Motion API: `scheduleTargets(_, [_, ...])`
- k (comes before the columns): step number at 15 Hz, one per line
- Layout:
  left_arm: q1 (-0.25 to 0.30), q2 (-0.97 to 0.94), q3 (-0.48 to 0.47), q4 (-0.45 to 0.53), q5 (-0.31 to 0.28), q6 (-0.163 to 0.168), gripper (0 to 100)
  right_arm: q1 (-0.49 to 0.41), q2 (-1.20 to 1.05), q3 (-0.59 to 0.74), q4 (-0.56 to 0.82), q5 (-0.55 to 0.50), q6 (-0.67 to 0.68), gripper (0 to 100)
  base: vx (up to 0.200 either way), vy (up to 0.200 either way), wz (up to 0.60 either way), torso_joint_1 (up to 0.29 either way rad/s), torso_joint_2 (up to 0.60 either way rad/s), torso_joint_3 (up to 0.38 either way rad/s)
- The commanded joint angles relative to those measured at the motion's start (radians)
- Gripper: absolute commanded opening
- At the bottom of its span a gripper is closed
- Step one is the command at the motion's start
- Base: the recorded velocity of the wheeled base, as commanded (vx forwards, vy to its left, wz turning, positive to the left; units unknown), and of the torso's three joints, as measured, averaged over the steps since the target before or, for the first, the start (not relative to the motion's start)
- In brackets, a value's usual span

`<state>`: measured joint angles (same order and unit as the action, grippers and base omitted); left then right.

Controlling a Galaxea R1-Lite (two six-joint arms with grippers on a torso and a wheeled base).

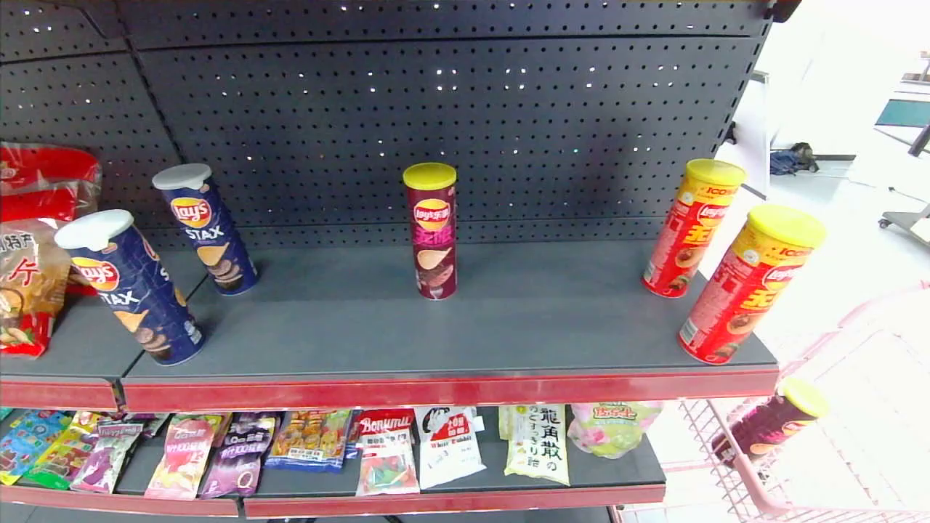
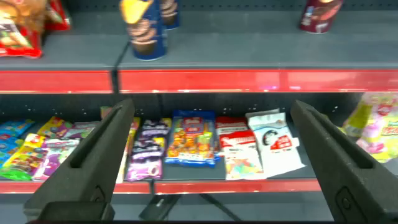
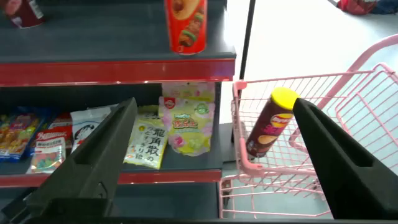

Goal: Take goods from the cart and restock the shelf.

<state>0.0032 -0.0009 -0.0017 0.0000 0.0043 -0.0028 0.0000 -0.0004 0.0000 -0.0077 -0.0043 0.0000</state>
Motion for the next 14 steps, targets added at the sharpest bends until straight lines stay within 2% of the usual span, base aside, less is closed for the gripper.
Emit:
scheduleTargets(1, [0.000, 0.001, 0.000, 0.000, 0.002, 0.000, 100, 0.000, 0.000, 0.000, 0.000, 0.000, 0.000, 100, 0.000, -0.200, 0.00, 0.002, 0.00, 0.002])
scheduleTargets(10, [0.000, 0.001, 0.000, 0.000, 0.002, 0.000, 100, 0.000, 0.000, 0.000, 0.000, 0.000, 0.002, 100, 0.000, -0.200, 0.00, 0.003, 0.00, 0.004])
scheduleTargets(14, [0.000, 0.001, 0.000, 0.000, 0.002, 0.000, 100, 0.000, 0.000, 0.000, 0.000, 0.000, 0.002, 100, 0.000, 0.000, 0.00, 0.000, 0.00, 0.000])
